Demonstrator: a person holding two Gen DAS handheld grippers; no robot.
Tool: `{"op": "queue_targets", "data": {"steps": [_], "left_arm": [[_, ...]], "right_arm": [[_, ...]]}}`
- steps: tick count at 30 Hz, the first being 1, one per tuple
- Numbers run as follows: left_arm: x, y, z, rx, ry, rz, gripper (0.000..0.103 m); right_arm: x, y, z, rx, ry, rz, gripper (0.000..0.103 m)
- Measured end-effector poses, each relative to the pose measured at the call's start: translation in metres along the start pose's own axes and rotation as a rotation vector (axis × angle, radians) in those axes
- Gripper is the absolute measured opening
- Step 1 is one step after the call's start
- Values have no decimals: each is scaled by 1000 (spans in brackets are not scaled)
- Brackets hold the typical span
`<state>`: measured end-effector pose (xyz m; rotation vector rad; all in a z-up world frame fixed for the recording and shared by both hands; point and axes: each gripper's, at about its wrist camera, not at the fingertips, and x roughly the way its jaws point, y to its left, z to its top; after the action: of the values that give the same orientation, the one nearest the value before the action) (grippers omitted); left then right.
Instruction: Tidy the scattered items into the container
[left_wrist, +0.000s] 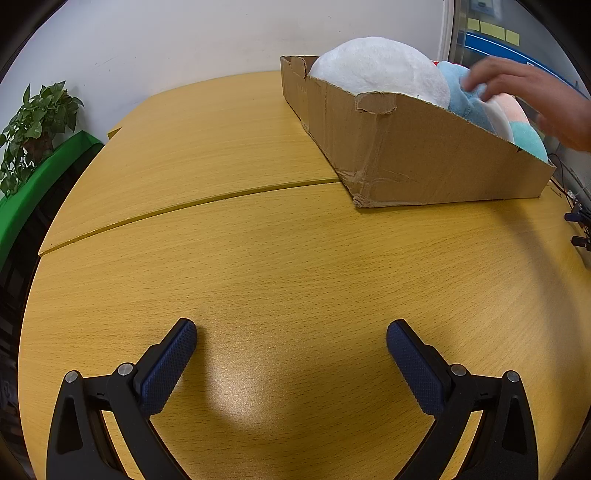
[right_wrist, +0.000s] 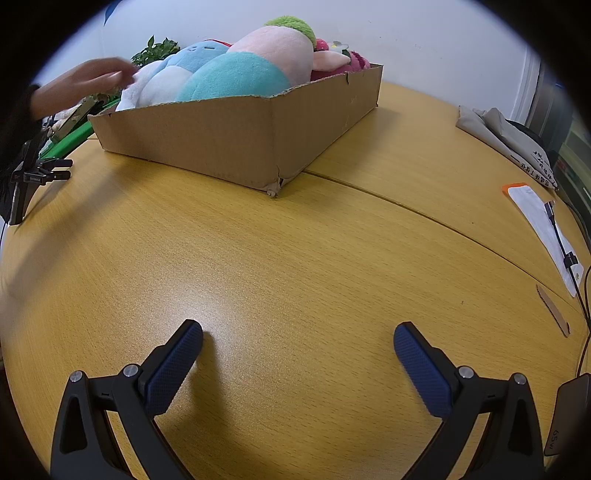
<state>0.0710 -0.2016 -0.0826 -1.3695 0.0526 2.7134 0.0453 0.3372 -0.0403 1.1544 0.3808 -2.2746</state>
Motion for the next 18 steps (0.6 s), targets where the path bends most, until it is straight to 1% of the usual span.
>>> {"op": "queue_targets", "data": {"steps": [18], "left_arm": [[-1, 0, 2, 0, 0, 1, 103]], "right_arm": [[0, 0, 0, 0, 0, 1, 103]]}}
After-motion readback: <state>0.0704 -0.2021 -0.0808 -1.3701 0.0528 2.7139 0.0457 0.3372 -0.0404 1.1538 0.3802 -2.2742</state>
